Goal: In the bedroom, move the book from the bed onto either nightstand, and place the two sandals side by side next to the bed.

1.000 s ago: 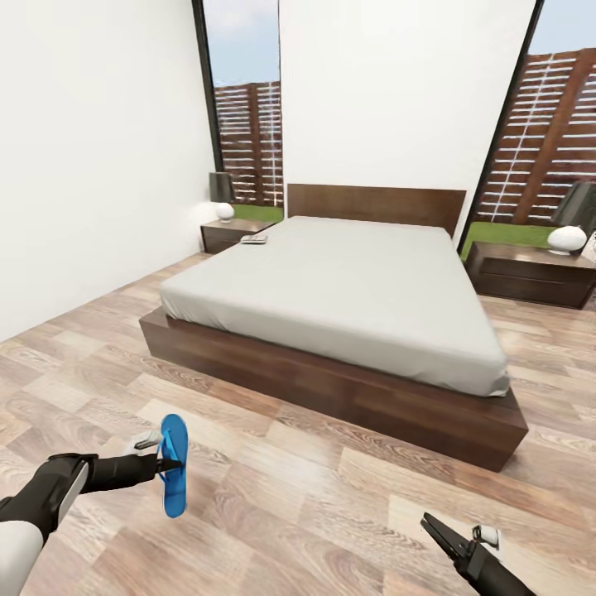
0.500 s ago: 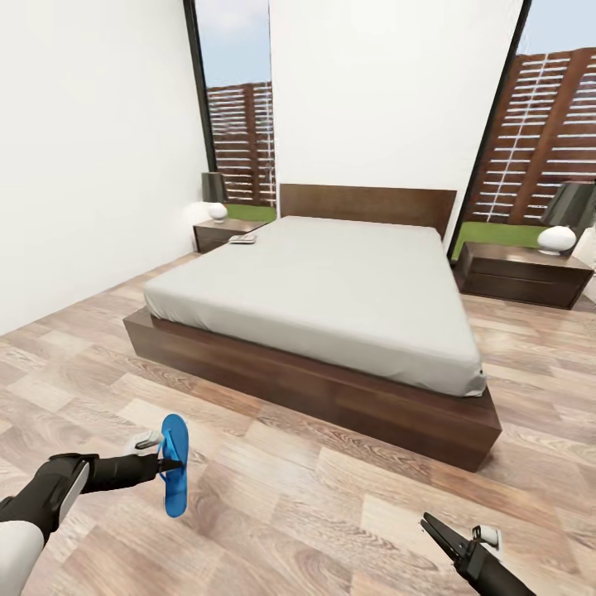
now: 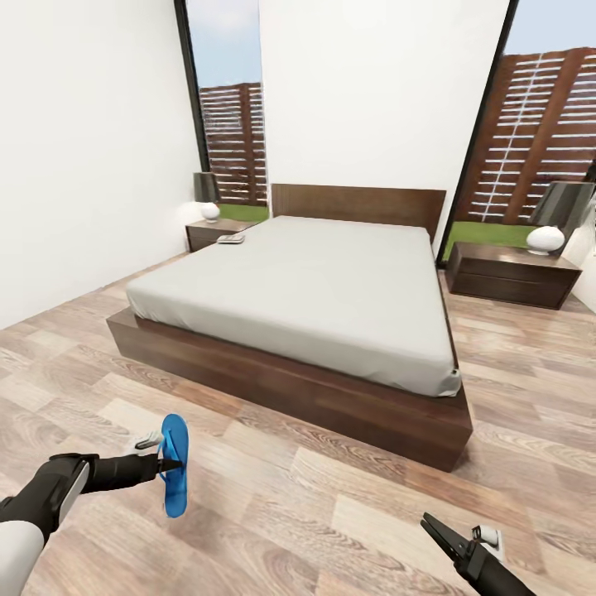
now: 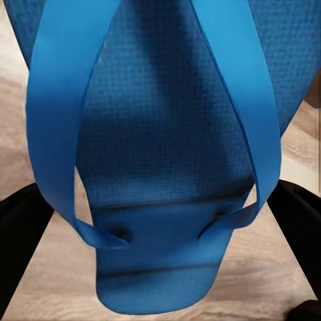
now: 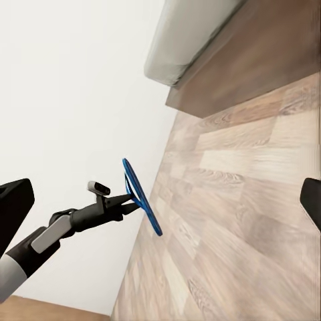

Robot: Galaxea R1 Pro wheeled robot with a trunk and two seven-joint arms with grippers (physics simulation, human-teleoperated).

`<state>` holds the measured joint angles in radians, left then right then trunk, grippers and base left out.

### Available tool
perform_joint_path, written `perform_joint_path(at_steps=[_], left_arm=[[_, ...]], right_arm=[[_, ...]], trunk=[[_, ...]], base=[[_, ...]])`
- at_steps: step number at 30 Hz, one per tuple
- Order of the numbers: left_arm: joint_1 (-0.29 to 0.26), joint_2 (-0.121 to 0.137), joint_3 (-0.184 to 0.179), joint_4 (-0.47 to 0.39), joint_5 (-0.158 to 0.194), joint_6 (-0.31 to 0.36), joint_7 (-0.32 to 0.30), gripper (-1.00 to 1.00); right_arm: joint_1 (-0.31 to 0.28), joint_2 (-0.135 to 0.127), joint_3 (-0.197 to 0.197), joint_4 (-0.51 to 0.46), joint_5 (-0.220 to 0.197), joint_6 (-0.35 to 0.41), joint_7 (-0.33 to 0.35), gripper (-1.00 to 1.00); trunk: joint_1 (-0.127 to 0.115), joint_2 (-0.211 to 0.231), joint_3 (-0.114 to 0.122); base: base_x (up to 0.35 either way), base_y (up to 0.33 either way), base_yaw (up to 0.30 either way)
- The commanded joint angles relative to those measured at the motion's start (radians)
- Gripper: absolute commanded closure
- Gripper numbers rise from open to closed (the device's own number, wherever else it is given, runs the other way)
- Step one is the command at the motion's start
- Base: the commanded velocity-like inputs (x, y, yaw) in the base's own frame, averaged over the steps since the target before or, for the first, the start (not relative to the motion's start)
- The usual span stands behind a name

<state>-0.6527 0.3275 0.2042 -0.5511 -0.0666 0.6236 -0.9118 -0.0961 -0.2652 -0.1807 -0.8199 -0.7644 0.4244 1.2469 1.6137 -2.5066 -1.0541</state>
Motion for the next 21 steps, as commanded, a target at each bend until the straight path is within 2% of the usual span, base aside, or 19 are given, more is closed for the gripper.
perform_joint_path(at_steps=[1,11,21], left_arm=[[-0.001,-0.001,0.006,-0.001,-0.006,0.008,-0.007,1.0],[-0.001,-0.002,0.006,-0.001,-0.006,0.008,-0.007,1.0],[-0.001,-0.002,0.006,-0.001,-0.006,0.008,-0.007,1.0]], right_arm=[[-0.001,0.0,0.0,0.001,-0.006,0.01,0.002,-1.0],[-0.001,-0.001,0.0,0.001,-0.003,0.01,0.003,-1.0],[-0.001,-0.001,0.001,0.001,-0.004,0.009,0.003,-1.0]], trunk=[[0.0,0.0,-0.001],[0.0,0.0,-0.001],[0.0,0.0,-0.001]], base=[[0.0,-0.274,0.0],[0.0,-0.272,-0.01],[0.0,-0.261,-0.209]])
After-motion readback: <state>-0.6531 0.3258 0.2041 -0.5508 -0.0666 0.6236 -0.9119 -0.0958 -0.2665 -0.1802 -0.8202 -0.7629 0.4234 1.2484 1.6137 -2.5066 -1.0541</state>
